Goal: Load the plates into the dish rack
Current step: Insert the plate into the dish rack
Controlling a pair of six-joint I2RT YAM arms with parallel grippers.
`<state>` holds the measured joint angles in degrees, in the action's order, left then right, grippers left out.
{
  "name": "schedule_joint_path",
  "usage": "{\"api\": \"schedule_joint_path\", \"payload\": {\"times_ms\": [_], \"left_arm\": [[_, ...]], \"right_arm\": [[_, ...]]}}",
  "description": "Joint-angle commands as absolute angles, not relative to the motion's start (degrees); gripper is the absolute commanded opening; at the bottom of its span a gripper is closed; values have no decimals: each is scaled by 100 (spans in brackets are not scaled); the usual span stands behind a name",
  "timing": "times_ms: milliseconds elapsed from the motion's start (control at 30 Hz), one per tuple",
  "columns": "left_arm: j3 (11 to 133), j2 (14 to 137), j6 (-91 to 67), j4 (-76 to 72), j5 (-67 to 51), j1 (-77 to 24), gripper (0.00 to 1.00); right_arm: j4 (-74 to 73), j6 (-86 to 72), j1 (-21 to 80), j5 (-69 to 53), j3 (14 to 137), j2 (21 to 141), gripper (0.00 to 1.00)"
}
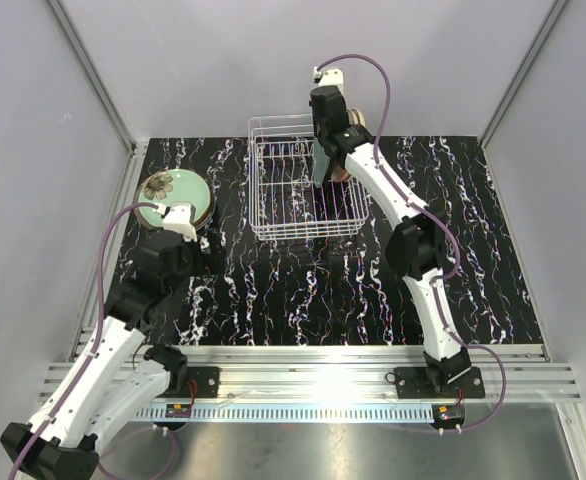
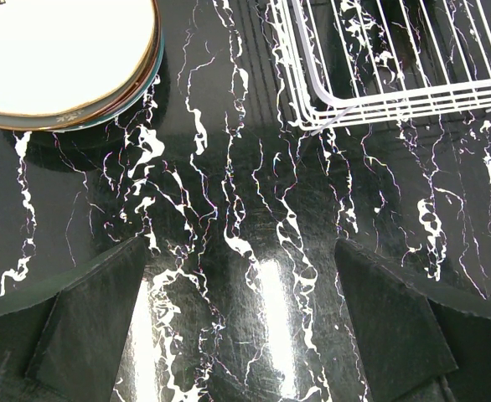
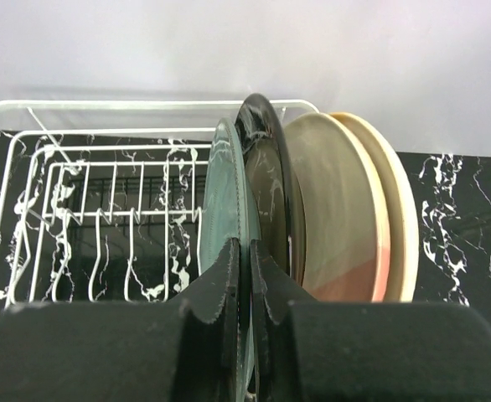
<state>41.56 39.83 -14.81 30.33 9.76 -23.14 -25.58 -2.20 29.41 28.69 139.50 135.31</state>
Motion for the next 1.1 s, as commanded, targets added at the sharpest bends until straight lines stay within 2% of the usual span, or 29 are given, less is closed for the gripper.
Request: {"api": "schedule_joint_path", "payload": {"times_ms": [0, 433, 500, 667, 833, 967, 1067], "left_arm": [[4359, 3990, -1441, 2812, 905, -2303, 99], [4368, 4008, -1433, 2821, 905, -2303, 99], [4368, 4008, -1433, 2821, 905, -2303, 99], [4368, 4017, -1433, 2821, 905, -2303, 99], [4368, 4008, -1433, 2821, 905, -2303, 99], [4368, 4017, -1433, 2821, 905, -2303, 99], [4359, 4008, -1433, 2821, 914, -2311, 99]], "right_arm": [[-1460, -299, 2874, 2778, 14116, 13298, 0], [-1019, -360, 2839, 2619, 13939, 13359, 0], [-1072, -465, 2804, 2549, 13957, 13377, 6], [-1178, -580, 2751, 2391, 13931, 13359, 7], [-1301, -545, 2742, 2320, 13922, 13351, 24], [-1345, -545, 2742, 2206, 13957, 13316, 31], [-1406, -554, 2733, 2127, 13992, 13263, 32]]}}
